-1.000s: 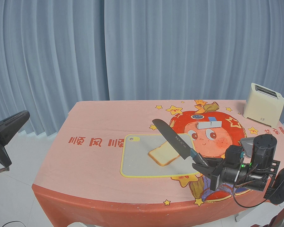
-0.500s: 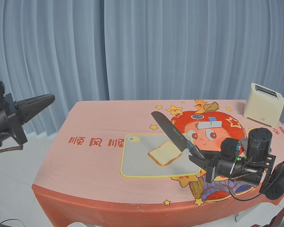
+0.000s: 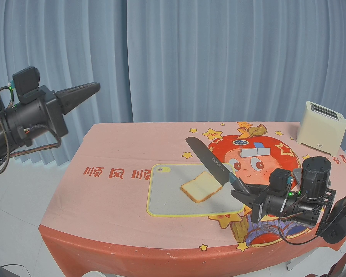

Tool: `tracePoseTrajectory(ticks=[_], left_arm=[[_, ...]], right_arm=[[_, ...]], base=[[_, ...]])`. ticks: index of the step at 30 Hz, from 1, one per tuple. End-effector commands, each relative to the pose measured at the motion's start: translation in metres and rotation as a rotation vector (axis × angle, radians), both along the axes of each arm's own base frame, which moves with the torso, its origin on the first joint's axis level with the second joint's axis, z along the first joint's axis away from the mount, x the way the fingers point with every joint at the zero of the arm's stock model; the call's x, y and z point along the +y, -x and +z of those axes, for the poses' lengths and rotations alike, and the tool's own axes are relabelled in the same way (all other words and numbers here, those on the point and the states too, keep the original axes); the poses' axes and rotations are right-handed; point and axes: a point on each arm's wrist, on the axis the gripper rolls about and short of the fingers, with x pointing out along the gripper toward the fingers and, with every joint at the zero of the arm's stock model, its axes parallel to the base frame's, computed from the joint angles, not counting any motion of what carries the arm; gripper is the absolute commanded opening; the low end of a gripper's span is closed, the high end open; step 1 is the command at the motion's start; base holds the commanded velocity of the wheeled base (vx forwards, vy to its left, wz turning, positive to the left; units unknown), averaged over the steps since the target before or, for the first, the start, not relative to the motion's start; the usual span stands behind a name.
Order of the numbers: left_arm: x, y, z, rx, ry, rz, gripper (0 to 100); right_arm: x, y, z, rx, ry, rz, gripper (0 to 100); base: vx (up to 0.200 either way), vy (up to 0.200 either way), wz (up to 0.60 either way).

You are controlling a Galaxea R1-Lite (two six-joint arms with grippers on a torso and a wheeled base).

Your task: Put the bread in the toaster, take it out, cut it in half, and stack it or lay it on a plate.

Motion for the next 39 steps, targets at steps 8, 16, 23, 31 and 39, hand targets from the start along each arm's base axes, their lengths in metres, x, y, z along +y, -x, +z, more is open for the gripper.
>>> tracePoseTrajectory(ticks=[8,16,23,31,39], left_arm=[[-0.051,-0.045,-0.059,0.120,0.013,-0.116,0],[-0.084,-0.059,-0.081,0.097,0.075,-0.126,0],[-0.086,-0.061,-0.089,0.106,0.057,-0.123,0],[-0.088,-0.065,-0.091,0.130,-0.011,-0.117,0],[-0.102,-0.069,-0.076,0.232,-0.132,-0.148,0]], right_arm=[[0.005,0.008,-0.006,0.024,0.014,0.032,0],[0.009,0.009,-0.005,0.022,0.013,0.034,0],[0.008,0.010,0.000,0.069,0.041,0.027,0],[-0.003,0.025,0.031,0.098,0.031,0.015,0],[-0.001,0.023,0.040,0.084,0.024,0.014,0]], base=[[0.000,0.000,0.00],[0.000,0.000,0.00],[0.000,0.000,0.00],[0.000,0.000,0.00],[0.000,0.000,0.00]])
